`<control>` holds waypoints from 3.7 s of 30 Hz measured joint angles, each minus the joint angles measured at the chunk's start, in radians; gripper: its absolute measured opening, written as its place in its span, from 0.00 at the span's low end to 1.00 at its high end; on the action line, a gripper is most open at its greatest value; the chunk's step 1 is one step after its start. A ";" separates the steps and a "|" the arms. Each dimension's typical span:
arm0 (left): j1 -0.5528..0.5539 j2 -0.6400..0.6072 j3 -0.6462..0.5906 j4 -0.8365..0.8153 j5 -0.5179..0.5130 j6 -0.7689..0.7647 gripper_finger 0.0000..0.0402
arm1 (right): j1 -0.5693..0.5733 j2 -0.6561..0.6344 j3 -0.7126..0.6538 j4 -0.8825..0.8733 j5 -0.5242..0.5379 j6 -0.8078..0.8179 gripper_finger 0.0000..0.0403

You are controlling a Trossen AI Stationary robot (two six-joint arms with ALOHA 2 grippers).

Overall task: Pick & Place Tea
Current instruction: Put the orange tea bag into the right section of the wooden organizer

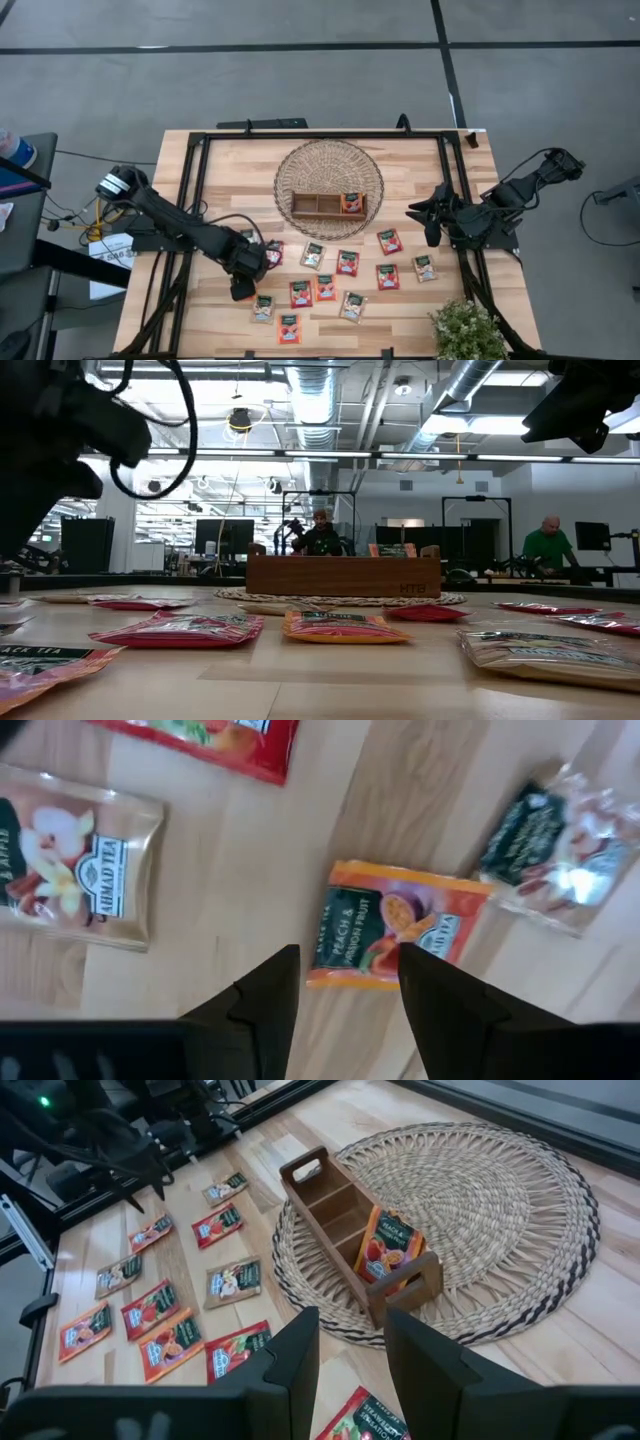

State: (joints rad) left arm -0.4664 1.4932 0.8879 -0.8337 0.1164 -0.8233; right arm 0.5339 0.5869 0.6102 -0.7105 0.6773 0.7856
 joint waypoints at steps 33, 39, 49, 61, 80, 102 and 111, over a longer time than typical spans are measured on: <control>-0.004 0.049 -0.184 0.206 0.042 0.079 0.41 | 0.000 0.000 0.000 0.009 -0.024 0.048 0.27; -0.005 0.000 -0.166 0.196 0.017 0.092 0.41 | 0.000 0.000 0.001 0.008 -0.023 0.053 0.27; -0.005 -0.061 -0.116 0.153 -0.002 0.075 0.41 | 0.000 0.001 0.001 0.009 -0.023 0.053 0.27; -0.003 0.115 -0.138 0.234 0.004 0.136 0.40 | 0.000 0.001 0.001 0.016 -0.023 0.053 0.27; -0.002 0.106 -0.148 0.237 -0.009 0.190 0.02 | 0.000 0.001 0.001 0.018 -0.023 0.045 0.27; -0.006 0.004 0.136 -0.172 -0.105 0.161 0.00 | 0.000 0.002 0.001 0.016 -0.023 0.043 0.27; 0.021 0.003 0.375 -0.290 -0.362 0.214 0.00 | 0.000 0.016 0.001 0.139 -0.021 0.036 0.27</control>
State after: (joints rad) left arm -0.4453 1.4967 1.2630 -1.1240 -0.2452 -0.6097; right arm 0.5339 0.6027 0.6109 -0.5715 0.6561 0.8213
